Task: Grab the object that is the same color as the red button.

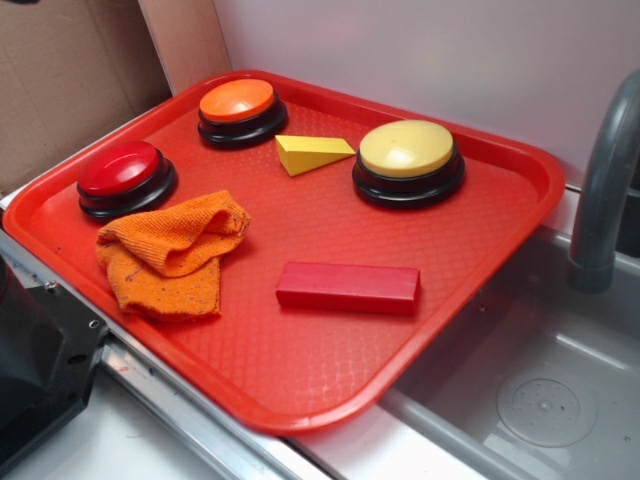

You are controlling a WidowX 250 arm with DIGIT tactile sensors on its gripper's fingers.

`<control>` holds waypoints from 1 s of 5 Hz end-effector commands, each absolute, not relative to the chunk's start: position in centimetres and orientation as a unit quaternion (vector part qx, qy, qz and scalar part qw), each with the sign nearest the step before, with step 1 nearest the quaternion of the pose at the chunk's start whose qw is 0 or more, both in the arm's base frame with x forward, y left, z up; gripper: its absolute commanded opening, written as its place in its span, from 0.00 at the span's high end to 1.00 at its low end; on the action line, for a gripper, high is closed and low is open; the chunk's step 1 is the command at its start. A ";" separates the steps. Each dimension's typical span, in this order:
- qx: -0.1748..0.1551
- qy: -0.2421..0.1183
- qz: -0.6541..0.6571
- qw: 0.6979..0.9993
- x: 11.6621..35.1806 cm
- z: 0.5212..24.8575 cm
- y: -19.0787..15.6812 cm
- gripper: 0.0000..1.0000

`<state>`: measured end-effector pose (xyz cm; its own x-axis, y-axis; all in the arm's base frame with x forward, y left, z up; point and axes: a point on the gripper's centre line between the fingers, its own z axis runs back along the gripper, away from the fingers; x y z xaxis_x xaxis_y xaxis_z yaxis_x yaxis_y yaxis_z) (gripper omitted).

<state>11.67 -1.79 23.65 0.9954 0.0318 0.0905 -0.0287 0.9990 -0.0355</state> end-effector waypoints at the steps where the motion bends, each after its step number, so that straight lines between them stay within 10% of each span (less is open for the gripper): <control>1: -0.017 -0.046 0.015 0.999 11.7 23.6 -1.8 0.00; 5: 0.008 0.005 -0.375 0.927 15.1 11.9 -10.7 0.00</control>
<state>15.46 -10.16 11.15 0.7237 -0.6877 -0.0583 0.6890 0.7247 0.0050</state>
